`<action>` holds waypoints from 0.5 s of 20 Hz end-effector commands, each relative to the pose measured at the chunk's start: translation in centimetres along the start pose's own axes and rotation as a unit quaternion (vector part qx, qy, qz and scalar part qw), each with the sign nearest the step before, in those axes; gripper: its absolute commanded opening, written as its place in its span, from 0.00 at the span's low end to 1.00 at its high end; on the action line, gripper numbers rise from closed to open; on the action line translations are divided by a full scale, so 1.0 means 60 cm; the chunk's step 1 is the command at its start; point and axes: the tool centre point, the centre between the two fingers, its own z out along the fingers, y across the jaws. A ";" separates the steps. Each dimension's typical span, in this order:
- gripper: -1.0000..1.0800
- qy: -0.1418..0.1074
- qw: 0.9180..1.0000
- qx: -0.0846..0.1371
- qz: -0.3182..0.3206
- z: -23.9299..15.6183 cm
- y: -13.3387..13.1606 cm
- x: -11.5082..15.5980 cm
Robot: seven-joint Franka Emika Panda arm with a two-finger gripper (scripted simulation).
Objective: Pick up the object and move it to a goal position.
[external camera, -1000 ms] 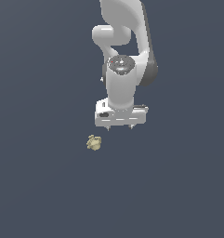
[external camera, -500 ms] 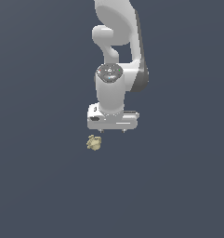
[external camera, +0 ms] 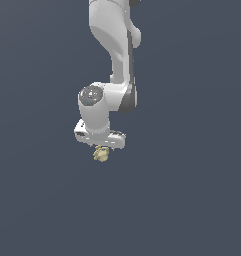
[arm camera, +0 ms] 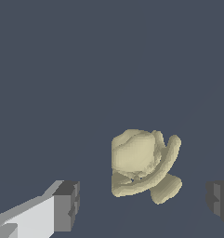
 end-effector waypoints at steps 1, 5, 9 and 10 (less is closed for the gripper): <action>0.96 0.001 1.000 -0.002 0.010 0.009 0.015 0.002; 0.96 0.000 1.000 -0.002 0.009 0.010 0.016 0.001; 0.96 0.000 1.000 -0.002 0.010 0.026 0.017 0.001; 0.96 0.000 1.000 -0.002 0.010 0.033 0.017 0.001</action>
